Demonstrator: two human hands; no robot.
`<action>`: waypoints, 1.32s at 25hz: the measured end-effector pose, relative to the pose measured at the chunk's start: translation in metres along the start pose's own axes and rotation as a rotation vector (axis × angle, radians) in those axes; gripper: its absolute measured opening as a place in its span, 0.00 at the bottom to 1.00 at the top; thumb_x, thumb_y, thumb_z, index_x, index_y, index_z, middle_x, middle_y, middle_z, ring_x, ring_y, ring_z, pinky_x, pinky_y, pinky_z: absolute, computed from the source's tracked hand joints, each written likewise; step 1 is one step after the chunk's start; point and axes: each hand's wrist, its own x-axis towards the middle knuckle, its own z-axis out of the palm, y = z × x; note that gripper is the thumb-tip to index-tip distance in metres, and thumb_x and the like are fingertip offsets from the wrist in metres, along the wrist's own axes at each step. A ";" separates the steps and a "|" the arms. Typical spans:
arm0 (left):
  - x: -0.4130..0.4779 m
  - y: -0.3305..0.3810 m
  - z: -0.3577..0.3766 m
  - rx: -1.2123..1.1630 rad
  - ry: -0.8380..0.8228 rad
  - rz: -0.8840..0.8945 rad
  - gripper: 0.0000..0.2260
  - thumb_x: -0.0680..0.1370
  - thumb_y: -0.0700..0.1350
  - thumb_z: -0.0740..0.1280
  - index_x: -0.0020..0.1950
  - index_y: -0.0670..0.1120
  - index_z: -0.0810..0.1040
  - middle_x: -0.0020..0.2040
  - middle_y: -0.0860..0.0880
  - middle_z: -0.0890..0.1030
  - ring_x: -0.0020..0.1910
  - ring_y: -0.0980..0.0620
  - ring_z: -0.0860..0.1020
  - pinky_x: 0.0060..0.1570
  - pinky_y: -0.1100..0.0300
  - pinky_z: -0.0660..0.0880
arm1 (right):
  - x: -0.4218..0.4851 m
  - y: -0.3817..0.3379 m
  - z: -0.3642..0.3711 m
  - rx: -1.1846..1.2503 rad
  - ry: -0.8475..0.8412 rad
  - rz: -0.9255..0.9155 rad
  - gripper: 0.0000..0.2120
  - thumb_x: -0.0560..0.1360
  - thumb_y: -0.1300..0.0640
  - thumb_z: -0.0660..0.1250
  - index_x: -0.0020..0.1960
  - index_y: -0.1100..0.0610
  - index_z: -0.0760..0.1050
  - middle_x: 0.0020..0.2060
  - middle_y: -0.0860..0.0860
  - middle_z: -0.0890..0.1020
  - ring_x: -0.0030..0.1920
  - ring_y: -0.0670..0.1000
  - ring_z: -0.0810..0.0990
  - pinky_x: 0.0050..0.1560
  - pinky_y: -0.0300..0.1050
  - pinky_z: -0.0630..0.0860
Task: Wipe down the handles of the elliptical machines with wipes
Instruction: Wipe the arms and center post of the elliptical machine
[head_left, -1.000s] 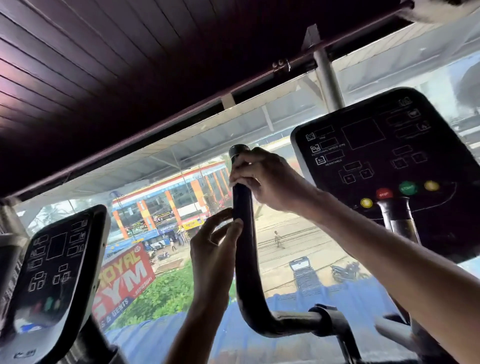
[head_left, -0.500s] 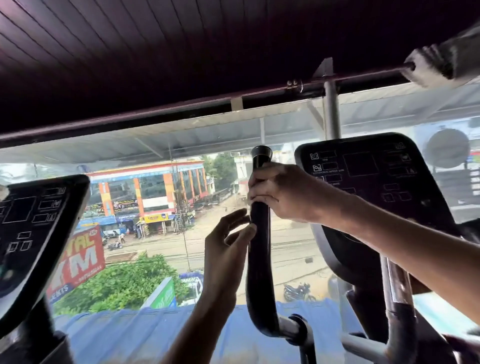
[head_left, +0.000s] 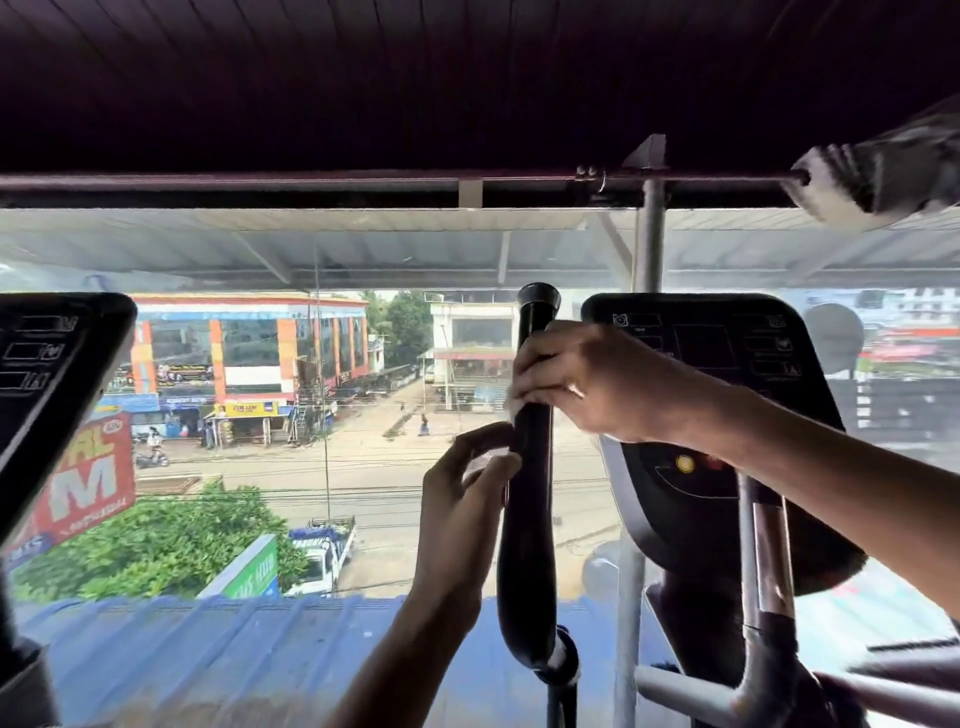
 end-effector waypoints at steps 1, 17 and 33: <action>0.001 0.001 0.001 0.007 -0.002 -0.004 0.14 0.71 0.47 0.69 0.55 0.51 0.85 0.52 0.50 0.87 0.51 0.49 0.83 0.55 0.49 0.77 | 0.006 0.009 -0.001 -0.041 0.061 0.035 0.07 0.77 0.62 0.74 0.54 0.57 0.88 0.49 0.50 0.85 0.52 0.49 0.82 0.58 0.44 0.79; -0.002 0.005 -0.002 -0.016 -0.029 0.007 0.11 0.79 0.38 0.69 0.59 0.50 0.83 0.44 0.57 0.87 0.40 0.63 0.83 0.37 0.72 0.74 | 0.081 0.051 -0.025 -0.340 -0.125 0.166 0.07 0.79 0.66 0.72 0.54 0.60 0.87 0.49 0.53 0.85 0.52 0.52 0.79 0.54 0.52 0.81; -0.072 -0.042 -0.040 -0.182 -0.216 -0.172 0.15 0.75 0.50 0.61 0.47 0.43 0.85 0.46 0.43 0.86 0.50 0.45 0.84 0.51 0.54 0.76 | 0.073 -0.040 -0.014 -0.437 -0.669 0.154 0.10 0.80 0.63 0.67 0.53 0.54 0.85 0.49 0.47 0.85 0.58 0.50 0.80 0.64 0.51 0.75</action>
